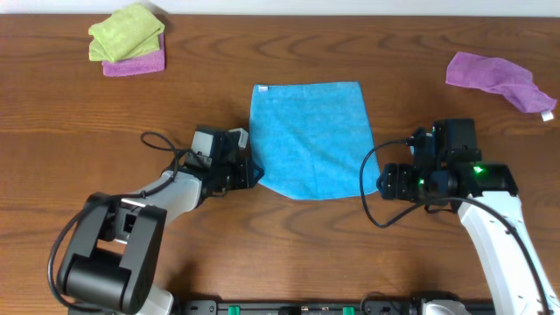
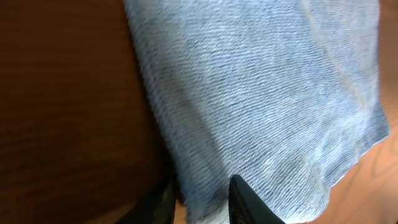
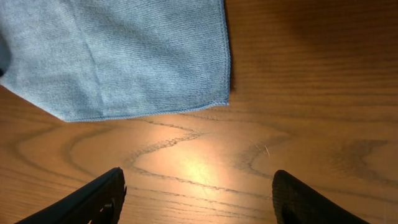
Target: Fold the cloth
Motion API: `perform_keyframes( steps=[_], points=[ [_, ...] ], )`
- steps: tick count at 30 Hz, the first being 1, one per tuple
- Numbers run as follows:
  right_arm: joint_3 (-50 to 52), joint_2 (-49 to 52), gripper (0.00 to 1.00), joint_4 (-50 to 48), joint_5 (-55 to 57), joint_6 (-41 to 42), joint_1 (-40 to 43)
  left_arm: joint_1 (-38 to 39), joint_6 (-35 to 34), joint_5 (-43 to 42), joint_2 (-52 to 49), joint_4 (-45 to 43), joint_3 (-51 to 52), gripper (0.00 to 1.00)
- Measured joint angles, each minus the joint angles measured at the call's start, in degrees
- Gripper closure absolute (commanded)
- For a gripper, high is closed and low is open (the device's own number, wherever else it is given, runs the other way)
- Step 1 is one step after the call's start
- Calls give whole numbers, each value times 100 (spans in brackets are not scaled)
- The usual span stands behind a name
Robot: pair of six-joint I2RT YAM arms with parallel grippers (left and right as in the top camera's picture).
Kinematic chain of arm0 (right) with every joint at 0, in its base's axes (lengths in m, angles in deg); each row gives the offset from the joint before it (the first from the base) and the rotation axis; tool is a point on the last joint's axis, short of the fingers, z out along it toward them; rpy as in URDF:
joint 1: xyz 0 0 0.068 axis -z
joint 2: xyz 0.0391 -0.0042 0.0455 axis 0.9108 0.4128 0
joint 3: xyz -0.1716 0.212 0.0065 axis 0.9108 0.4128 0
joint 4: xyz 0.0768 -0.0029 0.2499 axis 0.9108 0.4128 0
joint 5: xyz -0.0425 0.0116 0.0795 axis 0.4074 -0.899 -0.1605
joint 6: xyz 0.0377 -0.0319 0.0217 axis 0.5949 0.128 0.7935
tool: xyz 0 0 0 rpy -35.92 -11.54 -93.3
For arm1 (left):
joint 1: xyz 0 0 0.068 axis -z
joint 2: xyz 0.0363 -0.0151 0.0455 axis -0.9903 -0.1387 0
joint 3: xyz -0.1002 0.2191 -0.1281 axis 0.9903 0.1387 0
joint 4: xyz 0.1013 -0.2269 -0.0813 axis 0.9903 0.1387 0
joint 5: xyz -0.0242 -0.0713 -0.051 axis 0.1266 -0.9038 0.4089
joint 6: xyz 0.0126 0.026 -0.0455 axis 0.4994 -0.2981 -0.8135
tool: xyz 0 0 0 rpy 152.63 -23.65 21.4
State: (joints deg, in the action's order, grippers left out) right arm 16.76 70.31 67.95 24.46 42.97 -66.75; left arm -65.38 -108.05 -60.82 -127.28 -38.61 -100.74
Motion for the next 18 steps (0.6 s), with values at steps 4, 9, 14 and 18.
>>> perform_keyframes(
  steps=[4, 9, 14, 18],
  points=[
    [0, 0, 24, 7, 0, -2, 0, 0, -72, -286, -66, -87, 2, 63],
    [0, 0, 24, 9, 0, -4, 0, 0, -184, -970, -98, -214, 11, 60],
    [0, 0, 24, 9, -2, -13, 0, -13, -492, -1869, -98, -577, 7, 61],
    [0, 0, 24, 9, 0, -35, 0, -39, -651, -2476, -98, -570, -74, 61]
  ],
)
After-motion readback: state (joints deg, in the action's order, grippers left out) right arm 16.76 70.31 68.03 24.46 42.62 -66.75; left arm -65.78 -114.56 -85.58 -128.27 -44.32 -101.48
